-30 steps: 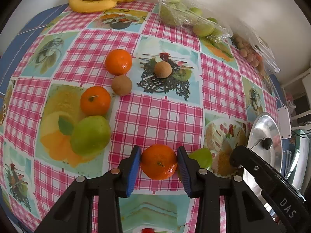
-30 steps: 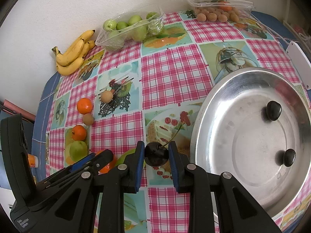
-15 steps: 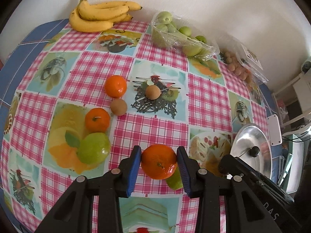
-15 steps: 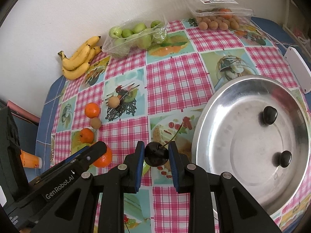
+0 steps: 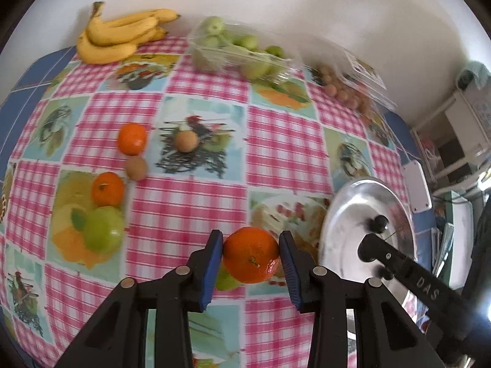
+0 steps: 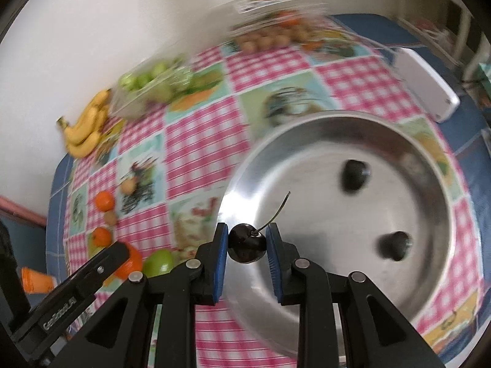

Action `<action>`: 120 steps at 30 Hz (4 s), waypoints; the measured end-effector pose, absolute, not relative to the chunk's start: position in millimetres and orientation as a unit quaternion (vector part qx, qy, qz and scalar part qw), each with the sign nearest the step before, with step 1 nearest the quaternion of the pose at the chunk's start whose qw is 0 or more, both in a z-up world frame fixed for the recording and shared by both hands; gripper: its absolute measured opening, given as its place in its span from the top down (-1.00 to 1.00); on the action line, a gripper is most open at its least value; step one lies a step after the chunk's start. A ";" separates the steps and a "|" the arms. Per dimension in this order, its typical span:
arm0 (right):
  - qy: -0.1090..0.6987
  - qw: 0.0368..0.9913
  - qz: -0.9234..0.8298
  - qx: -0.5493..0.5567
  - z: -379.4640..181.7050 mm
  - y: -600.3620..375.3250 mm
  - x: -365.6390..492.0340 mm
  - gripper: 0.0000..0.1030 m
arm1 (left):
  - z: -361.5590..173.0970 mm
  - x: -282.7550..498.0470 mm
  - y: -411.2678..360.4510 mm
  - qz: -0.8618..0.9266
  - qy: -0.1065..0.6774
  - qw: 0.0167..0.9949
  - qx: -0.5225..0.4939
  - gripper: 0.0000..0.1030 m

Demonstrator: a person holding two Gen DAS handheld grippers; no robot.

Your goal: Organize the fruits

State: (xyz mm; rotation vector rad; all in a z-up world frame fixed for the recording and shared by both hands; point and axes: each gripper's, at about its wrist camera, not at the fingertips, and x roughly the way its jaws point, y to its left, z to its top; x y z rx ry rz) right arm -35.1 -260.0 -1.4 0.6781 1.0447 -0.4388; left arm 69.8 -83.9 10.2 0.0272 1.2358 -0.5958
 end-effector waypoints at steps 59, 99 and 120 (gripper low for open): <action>0.498 0.750 -0.267 0.342 -27.2 -324.9 -88.1 0.48 | -17.3 -18.8 -192.0 -0.378 0.541 0.737 0.144 0.19; 0.494 0.779 -0.255 0.289 3.1 -298.1 -81.4 0.26 | 6.4 53.4 -110.6 -0.261 0.556 0.787 0.056 0.17; 0.526 0.763 -0.277 0.253 -12.0 -294.4 -74.5 -0.32 | -4.6 58.9 -107.1 -0.225 0.567 0.788 0.082 -0.58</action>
